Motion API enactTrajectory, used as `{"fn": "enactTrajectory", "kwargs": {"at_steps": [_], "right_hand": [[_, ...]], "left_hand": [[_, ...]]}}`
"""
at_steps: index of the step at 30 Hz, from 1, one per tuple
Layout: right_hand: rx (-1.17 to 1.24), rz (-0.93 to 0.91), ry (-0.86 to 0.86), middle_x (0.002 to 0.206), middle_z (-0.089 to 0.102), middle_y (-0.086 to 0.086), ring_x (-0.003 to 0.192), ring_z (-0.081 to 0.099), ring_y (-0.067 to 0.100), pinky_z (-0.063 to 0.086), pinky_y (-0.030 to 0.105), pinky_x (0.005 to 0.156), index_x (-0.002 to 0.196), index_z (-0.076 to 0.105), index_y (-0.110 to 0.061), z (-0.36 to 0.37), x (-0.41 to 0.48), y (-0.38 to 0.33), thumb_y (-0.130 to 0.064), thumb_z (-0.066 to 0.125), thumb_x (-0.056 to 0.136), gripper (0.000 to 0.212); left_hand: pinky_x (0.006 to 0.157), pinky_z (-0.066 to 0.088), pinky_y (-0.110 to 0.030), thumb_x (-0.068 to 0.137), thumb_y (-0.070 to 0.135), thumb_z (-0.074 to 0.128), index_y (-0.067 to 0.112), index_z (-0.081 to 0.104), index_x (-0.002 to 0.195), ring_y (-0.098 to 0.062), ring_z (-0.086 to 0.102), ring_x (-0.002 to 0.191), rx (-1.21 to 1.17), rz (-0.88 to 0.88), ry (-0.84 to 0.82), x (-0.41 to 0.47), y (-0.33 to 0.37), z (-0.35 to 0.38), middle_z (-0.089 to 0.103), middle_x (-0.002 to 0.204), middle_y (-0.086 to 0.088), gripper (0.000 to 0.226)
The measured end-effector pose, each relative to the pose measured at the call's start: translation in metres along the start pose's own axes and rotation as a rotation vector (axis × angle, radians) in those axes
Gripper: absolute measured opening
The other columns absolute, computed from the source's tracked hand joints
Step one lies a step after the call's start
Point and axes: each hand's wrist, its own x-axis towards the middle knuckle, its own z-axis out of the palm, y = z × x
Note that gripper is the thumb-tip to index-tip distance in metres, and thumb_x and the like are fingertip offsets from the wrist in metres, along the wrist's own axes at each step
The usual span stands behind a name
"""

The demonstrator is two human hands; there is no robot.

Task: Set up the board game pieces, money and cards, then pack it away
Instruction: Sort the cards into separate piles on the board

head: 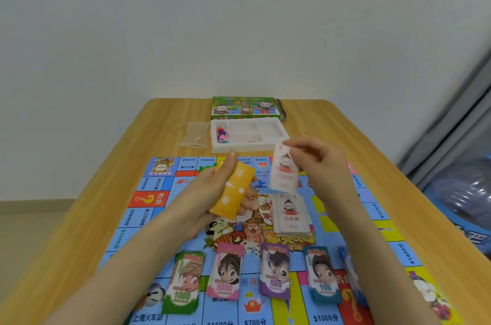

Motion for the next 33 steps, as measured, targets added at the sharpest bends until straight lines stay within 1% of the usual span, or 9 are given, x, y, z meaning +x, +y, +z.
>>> {"fn": "enactTrajectory", "kwargs": {"at_steps": [2, 5, 8, 13, 18, 24, 26, 30, 33], "right_hand": [[-0.151, 0.145, -0.068, 0.078, 0.064, -0.002, 0.064, 0.059, 0.003, 0.045, 0.011, 0.049, 0.076, 0.065, -0.024, -0.007, 0.002, 0.003, -0.004, 0.055, 0.092, 0.028], [-0.425, 0.277, -0.268, 0.081, 0.066, 0.001, 0.071, 0.061, 0.010, 0.049, 0.021, 0.061, 0.075, 0.066, -0.023, -0.013, 0.004, 0.009, -0.010, 0.058, 0.091, 0.022], [-0.493, 0.318, -0.334, 0.078, 0.064, -0.001, 0.080, 0.061, 0.014, 0.049, 0.027, 0.069, 0.073, 0.065, -0.021, -0.016, 0.006, 0.012, -0.009, 0.059, 0.090, 0.022], [-0.596, 0.326, -0.392, 0.073, 0.056, -0.007, 0.067, 0.051, 0.005, 0.041, 0.019, 0.058, 0.070, 0.058, -0.021, -0.015, 0.007, 0.017, -0.011, 0.057, 0.091, 0.024], [-0.696, 0.281, -0.403, 0.075, 0.054, -0.009, 0.067, 0.049, 0.001, 0.034, 0.015, 0.051, 0.073, 0.056, -0.022, -0.015, 0.008, 0.018, -0.012, 0.057, 0.091, 0.021], [-0.700, 0.231, -0.363, 0.081, 0.056, -0.003, 0.070, 0.049, 0.006, 0.036, 0.018, 0.055, 0.077, 0.056, -0.024, -0.017, 0.008, 0.021, -0.016, 0.062, 0.089, 0.015], [-0.673, 0.212, -0.428, 0.091, 0.054, -0.003, 0.077, 0.049, 0.009, 0.039, 0.019, 0.061, 0.087, 0.057, -0.024, -0.018, 0.007, 0.015, -0.023, 0.068, 0.084, 0.012], [-0.818, 0.240, -0.771, 0.120, 0.035, -0.010, 0.113, 0.038, 0.011, 0.042, 0.028, 0.092, 0.127, 0.042, -0.033, -0.021, -0.002, 0.004, -0.036, 0.081, 0.069, 0.070], [-0.897, 0.189, -0.838, 0.130, 0.027, -0.010, 0.123, 0.029, 0.011, 0.036, 0.036, 0.105, 0.140, 0.027, -0.033, -0.020, -0.003, 0.003, -0.038, 0.083, 0.066, 0.093]], "left_hand": [[0.042, 0.045, -0.022, 0.072, 0.058, 0.045, 0.002, 0.062, 0.099, -0.015, 0.052, 0.044, -0.066, -0.009, -0.014, 0.001, 0.000, -0.001, 0.059, 0.060, -0.006, 0.064], [0.040, 0.037, -0.020, 0.073, 0.058, 0.043, 0.000, 0.059, 0.111, -0.012, 0.045, 0.040, -0.126, -0.013, -0.024, 0.003, 0.001, -0.001, 0.053, 0.058, -0.004, 0.070], [0.041, 0.037, -0.020, 0.074, 0.057, 0.043, 0.001, 0.059, 0.111, -0.012, 0.045, 0.041, -0.126, -0.015, -0.040, 0.002, 0.000, -0.001, 0.053, 0.060, -0.005, 0.069], [0.040, 0.040, -0.021, 0.076, 0.058, 0.042, 0.002, 0.060, 0.106, -0.013, 0.047, 0.041, -0.103, -0.016, -0.058, 0.003, 0.000, -0.002, 0.053, 0.059, -0.005, 0.066], [0.040, 0.040, -0.021, 0.076, 0.058, 0.041, 0.004, 0.061, 0.100, -0.012, 0.047, 0.040, -0.089, -0.011, -0.057, 0.003, 0.000, -0.002, 0.054, 0.059, -0.005, 0.062], [0.041, 0.041, -0.021, 0.080, 0.058, 0.039, 0.002, 0.061, 0.105, -0.012, 0.047, 0.040, -0.085, -0.015, -0.047, 0.005, 0.000, -0.002, 0.055, 0.057, -0.003, 0.064], [0.041, 0.041, -0.021, 0.085, 0.057, 0.037, 0.002, 0.061, 0.105, -0.012, 0.047, 0.040, -0.094, -0.015, -0.042, 0.005, -0.001, -0.002, 0.055, 0.057, -0.004, 0.063], [0.040, 0.042, -0.022, 0.088, 0.056, 0.036, 0.003, 0.061, 0.105, -0.012, 0.048, 0.041, -0.111, -0.026, -0.031, 0.005, 0.000, -0.003, 0.056, 0.059, -0.004, 0.061], [0.040, 0.042, -0.022, 0.088, 0.056, 0.037, 0.004, 0.062, 0.103, -0.012, 0.048, 0.041, -0.118, -0.029, -0.033, 0.006, 0.000, -0.005, 0.056, 0.060, -0.004, 0.059]]}}
